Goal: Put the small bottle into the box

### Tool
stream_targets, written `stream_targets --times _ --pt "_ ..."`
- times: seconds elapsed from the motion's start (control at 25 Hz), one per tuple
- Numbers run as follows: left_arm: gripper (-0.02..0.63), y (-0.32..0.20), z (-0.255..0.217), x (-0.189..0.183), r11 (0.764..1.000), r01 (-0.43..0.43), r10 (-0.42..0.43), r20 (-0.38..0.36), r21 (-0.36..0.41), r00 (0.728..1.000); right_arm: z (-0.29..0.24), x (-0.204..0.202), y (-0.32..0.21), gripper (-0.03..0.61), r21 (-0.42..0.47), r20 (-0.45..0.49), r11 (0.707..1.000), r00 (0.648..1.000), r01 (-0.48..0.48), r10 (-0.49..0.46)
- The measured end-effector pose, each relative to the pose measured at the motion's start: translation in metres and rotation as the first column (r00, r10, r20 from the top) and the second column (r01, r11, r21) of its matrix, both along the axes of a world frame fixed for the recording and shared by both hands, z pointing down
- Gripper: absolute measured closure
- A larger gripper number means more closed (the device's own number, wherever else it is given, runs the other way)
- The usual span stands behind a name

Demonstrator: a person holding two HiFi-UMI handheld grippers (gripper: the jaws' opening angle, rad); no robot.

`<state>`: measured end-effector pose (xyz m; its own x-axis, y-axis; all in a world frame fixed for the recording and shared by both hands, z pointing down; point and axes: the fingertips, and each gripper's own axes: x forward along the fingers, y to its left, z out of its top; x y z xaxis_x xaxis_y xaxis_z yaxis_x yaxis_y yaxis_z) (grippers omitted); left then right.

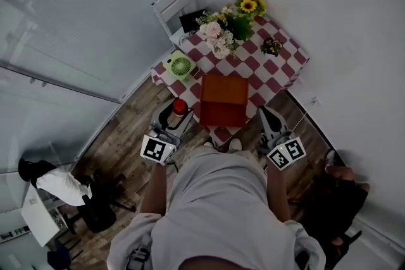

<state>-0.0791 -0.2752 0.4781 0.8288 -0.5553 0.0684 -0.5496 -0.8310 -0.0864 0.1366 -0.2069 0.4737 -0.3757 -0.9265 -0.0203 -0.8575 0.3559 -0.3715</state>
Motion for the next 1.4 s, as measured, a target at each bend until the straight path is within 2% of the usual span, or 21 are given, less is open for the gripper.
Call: stream_targets --times 0.08,0.16,0.24,0.36,0.48,0.64,0.88,0.96,1.2,1.28,1.4 --pt "0.393 -0.006 0.02 0.023 0.998 -0.064 0.065 0.09 -0.014 0.994 0.0 0.006 0.004 0.577 -0.003 0.013 1.0 1.0 -0.018 0.018" --pt "0.393 -0.007 0.044 0.048 0.991 -0.126 0.132 0.178 -0.046 0.975 -0.003 0.013 0.009 0.577 0.001 0.006 0.999 0.999 -0.034 0.034" --pt "0.393 -0.005 0.076 0.07 0.978 -0.191 0.208 0.267 -0.09 0.941 -0.003 0.02 0.015 0.577 0.004 -0.009 0.999 0.999 -0.054 0.054" --pt "0.394 0.002 0.126 0.097 0.943 -0.276 0.326 0.363 -0.184 0.873 -0.005 0.032 0.026 0.577 0.008 -0.013 0.995 0.995 -0.097 0.097" --pt "0.394 0.007 0.179 0.119 0.896 -0.327 0.435 0.442 -0.3 0.785 -0.009 0.046 0.037 0.577 0.013 -0.016 0.989 0.989 -0.149 0.149" --pt "0.394 0.012 0.248 0.133 0.836 -0.338 0.54 0.535 -0.433 0.65 -0.014 0.057 0.054 0.577 0.017 -0.014 0.976 0.976 -0.216 0.216" --pt "0.394 0.036 0.334 0.127 0.758 -0.359 0.651 0.669 -0.545 0.358 -0.017 0.067 0.08 0.577 0.021 -0.017 0.948 0.948 -0.317 0.317" --pt "0.394 0.04 0.353 0.123 0.744 -0.361 0.662 0.695 -0.562 0.28 -0.019 0.071 0.089 0.577 0.025 -0.018 0.937 0.937 -0.347 0.348" --pt "0.394 0.041 0.385 0.115 0.715 -0.333 0.681 0.721 -0.614 0.133 -0.019 0.083 0.115 0.577 0.018 -0.02 0.894 0.893 -0.449 0.449" --pt "0.394 0.041 0.392 0.116 0.708 -0.328 0.684 0.723 -0.625 0.101 -0.017 0.085 0.123 0.577 0.012 -0.024 0.879 0.879 -0.476 0.476" --pt "0.394 0.041 0.4 0.116 0.7 -0.325 0.688 0.723 -0.636 0.067 -0.016 0.085 0.13 0.577 0.003 -0.028 0.863 0.863 -0.505 0.504"
